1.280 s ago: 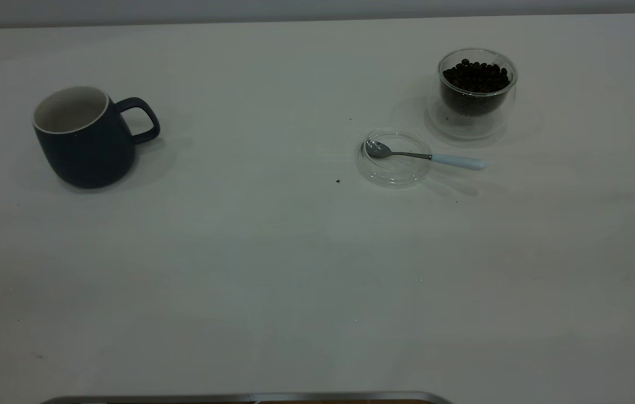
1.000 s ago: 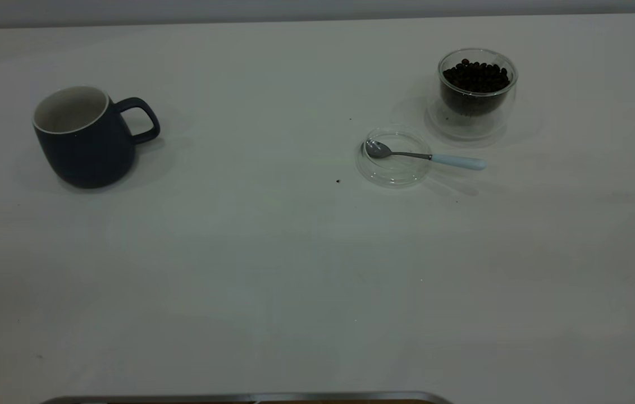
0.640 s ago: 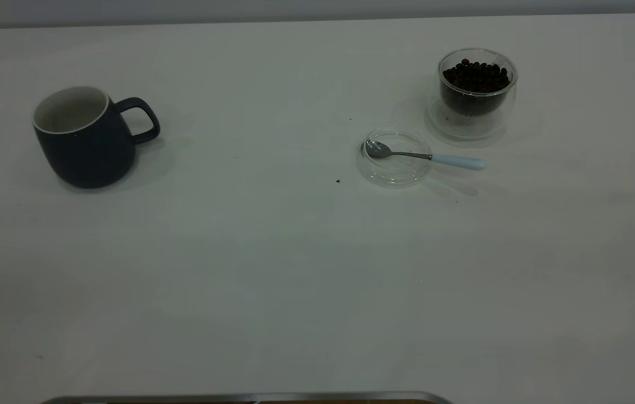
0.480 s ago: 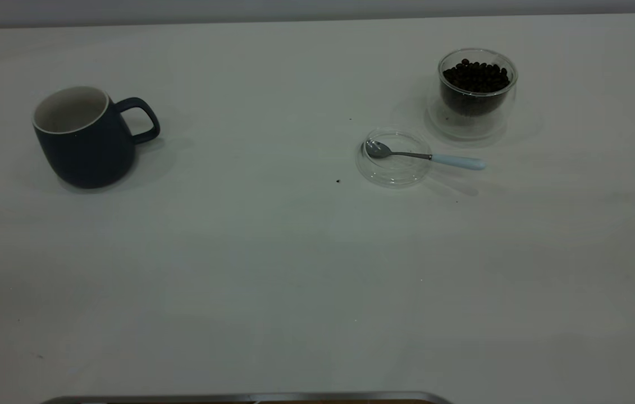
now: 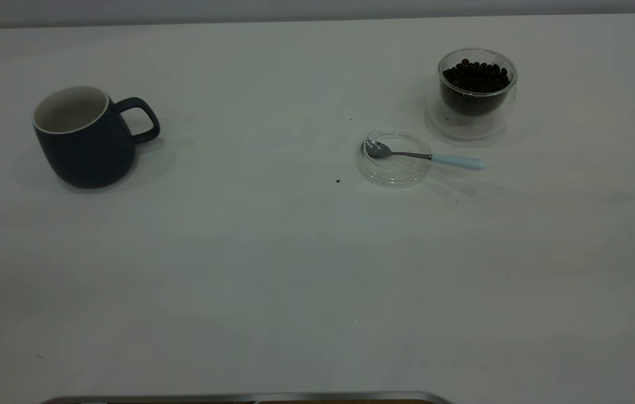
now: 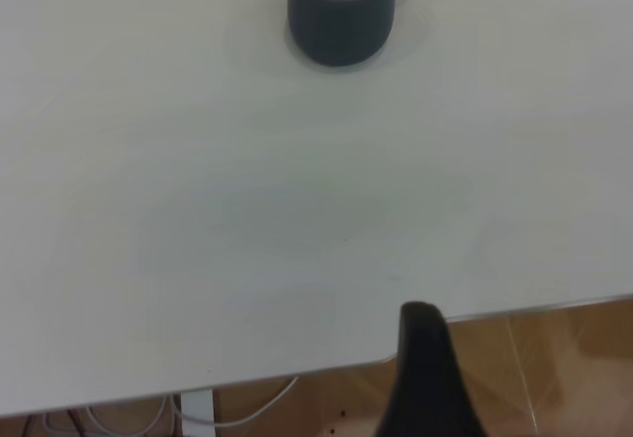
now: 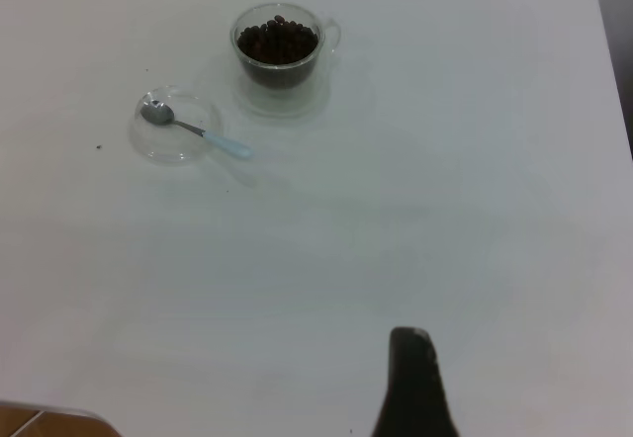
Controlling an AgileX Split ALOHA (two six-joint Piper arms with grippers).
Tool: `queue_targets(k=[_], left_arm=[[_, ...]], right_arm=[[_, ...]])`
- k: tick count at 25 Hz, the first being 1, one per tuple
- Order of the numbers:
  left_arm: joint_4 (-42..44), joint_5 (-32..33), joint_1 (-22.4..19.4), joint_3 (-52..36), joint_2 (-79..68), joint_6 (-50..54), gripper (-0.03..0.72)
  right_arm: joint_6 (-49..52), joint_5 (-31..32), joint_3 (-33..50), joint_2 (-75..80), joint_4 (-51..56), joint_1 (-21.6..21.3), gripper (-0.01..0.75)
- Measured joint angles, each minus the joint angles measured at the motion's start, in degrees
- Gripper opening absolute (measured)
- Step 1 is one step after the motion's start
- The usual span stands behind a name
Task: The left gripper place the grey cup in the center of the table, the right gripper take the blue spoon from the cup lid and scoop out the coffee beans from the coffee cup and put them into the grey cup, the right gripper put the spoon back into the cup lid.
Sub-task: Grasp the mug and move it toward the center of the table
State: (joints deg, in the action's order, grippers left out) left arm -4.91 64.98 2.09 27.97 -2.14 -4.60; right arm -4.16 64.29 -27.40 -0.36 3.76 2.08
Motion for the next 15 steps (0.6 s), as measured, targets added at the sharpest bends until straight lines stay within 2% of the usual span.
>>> queue_targets(k=[6, 15], left_arm=[[0.00, -3.59, 0.00, 7.04, -8.92, 0.00, 0.592], [1.32, -13.99, 0.00, 21.10, -43.05, -4.44, 0.592]], right_arm=[[0.00, 0.00, 0.00, 0.00, 0.00, 0.00, 0.590], [0.00, 0.00, 0.00, 0.00, 0.04, 0.00, 0.590]])
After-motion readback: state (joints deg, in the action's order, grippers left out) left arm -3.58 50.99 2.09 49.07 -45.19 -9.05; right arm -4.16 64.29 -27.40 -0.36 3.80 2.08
